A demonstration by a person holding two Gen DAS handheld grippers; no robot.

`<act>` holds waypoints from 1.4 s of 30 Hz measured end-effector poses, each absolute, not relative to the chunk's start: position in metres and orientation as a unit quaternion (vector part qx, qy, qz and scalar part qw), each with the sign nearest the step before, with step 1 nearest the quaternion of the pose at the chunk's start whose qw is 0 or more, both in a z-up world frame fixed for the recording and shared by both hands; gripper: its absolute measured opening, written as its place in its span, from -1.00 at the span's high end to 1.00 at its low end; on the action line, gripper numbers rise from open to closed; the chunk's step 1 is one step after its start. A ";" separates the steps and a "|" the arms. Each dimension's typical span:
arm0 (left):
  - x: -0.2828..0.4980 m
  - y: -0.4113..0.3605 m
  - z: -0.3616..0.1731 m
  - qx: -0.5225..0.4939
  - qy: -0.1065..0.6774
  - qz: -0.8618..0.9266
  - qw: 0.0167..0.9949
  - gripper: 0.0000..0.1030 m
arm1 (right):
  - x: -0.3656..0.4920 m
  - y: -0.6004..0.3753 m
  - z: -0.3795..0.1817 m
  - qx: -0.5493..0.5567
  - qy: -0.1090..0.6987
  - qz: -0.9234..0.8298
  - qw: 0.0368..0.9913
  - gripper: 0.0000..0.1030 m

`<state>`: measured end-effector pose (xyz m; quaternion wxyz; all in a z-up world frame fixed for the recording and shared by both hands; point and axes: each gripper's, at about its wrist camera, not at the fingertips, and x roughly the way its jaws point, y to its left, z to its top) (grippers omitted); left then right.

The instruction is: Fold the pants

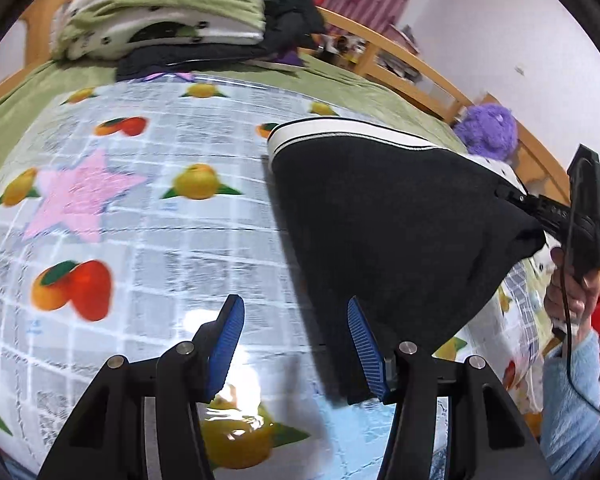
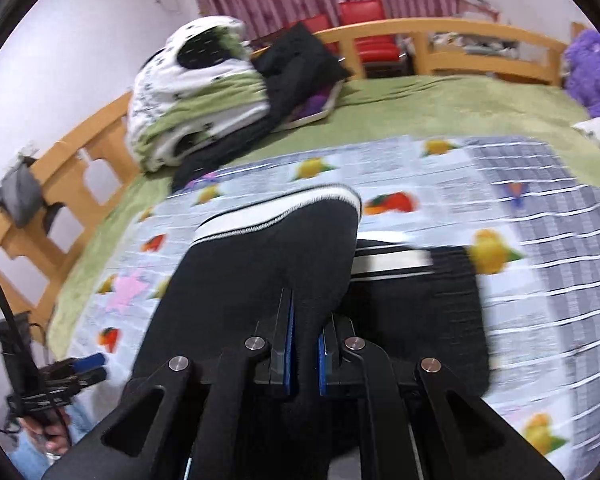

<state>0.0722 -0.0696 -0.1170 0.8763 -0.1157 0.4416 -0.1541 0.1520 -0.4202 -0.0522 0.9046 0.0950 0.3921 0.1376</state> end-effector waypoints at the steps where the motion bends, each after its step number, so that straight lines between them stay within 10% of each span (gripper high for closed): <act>1: 0.072 -0.075 -0.117 -0.109 0.441 -0.158 0.877 0.00 | 0.149 -0.435 -0.053 0.094 0.389 0.124 0.908 0.83; 27: 0.082 -0.152 -0.153 -0.070 0.487 -0.230 0.840 -0.10 | 0.089 -0.468 -0.139 0.012 0.431 0.055 0.901 0.55; 31: 0.099 -0.143 -0.142 -0.073 0.470 -0.214 0.853 -0.17 | 0.095 -0.483 -0.107 0.038 0.378 0.061 0.923 -0.01; 42: 0.165 -0.137 -0.173 -0.171 0.498 -0.219 0.821 -0.19 | 0.194 -0.502 -0.148 0.107 0.436 0.055 0.892 -0.17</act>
